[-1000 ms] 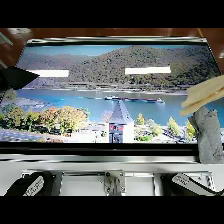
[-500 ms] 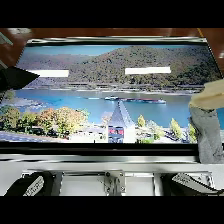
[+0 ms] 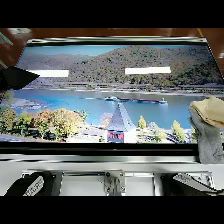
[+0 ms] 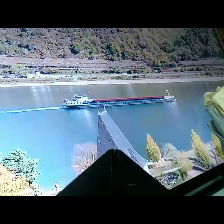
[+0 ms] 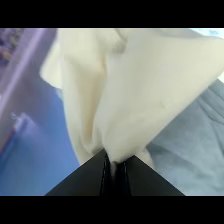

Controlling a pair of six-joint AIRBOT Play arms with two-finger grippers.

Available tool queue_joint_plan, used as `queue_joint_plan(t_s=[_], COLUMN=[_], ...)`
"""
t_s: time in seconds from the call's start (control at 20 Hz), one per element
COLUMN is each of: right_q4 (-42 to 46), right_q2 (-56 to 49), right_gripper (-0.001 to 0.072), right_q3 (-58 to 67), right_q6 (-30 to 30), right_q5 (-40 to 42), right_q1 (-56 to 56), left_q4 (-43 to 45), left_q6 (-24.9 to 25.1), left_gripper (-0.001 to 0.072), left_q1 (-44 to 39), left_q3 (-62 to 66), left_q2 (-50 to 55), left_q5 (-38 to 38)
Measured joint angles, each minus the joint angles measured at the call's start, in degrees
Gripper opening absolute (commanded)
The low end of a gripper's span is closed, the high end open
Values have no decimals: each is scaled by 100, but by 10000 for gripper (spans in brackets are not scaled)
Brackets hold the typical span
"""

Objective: Fold the shirts.

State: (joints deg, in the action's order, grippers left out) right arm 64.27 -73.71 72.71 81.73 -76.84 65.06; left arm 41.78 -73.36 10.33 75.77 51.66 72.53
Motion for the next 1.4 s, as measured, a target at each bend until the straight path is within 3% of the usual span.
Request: queue_joint_plan(t_s=[0.2,0.45,0.5,0.55,0.6,0.8,0.95,1.15,1.2,1.3,1.4], right_q4=[1364,2070,2166,2256,2341,2229,1366,505,470,592,879], right_q2=[11,13,13,13,13,111,450,1158,1268,1320,1174], right_gripper=[57,81,250,575,672,655,656,657,658,659,659], right_q3=[-404,-1106,-1228,-1316,-1384,-1252,-706,-144,-87,-42,-20], right_q6=[317,503,549,592,610,527,317,-168,-229,-229,-66], right_q5=[-678,-702,-673,-662,-651,-713,-339,570,662,647,409], right_q1=[90,118,118,120,129,129,-13,-1276,-1742,-2747,-3560], left_q4=[0,0,0,0,0,2,140,1792,2321,3318,3958], left_q6=[-2,-2,-2,-2,-2,-2,-61,-1045,-1292,-1670,-1897], left_gripper=[38,37,38,37,37,36,34,36,87,554,554], left_q1=[0,0,2,2,0,-20,-262,-1368,-1716,-2402,-2861], left_q3=[0,0,0,0,0,0,0,87,157,332,472], left_q2=[0,0,2,2,2,68,293,1034,1261,1705,2031], left_q5=[-2,-2,-4,-15,-46,-262,-407,-446,-339,-133,57])
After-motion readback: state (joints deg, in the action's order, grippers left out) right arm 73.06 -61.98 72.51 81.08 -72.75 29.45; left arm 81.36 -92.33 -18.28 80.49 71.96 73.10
